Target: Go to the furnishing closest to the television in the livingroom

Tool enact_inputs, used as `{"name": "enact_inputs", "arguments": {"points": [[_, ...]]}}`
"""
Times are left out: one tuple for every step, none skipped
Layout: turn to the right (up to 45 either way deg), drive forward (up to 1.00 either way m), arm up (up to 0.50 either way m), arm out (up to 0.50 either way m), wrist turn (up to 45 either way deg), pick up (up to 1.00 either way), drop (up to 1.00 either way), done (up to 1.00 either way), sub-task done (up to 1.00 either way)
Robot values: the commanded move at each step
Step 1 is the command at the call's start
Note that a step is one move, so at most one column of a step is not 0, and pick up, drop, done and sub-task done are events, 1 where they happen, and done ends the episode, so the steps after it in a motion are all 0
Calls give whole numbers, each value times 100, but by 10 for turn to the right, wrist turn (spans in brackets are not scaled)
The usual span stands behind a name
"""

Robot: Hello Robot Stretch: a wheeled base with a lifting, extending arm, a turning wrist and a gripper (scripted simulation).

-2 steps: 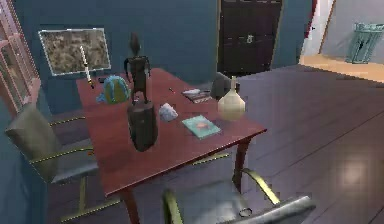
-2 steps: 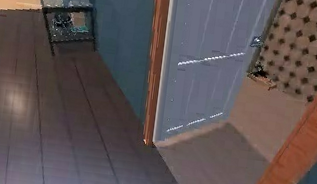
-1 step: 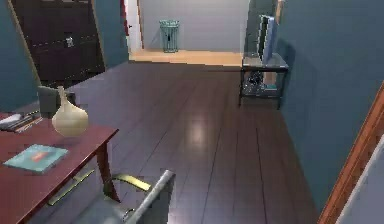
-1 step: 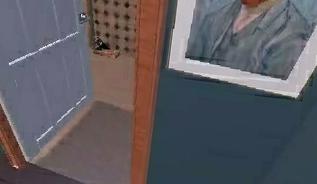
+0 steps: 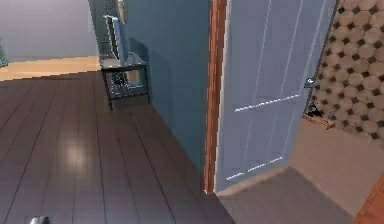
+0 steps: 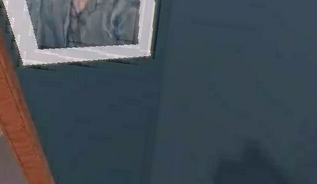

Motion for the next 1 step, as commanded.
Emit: {"name": "enact_inputs", "arguments": {"points": [[0,65,0,0,0,0,0,0,0]]}}
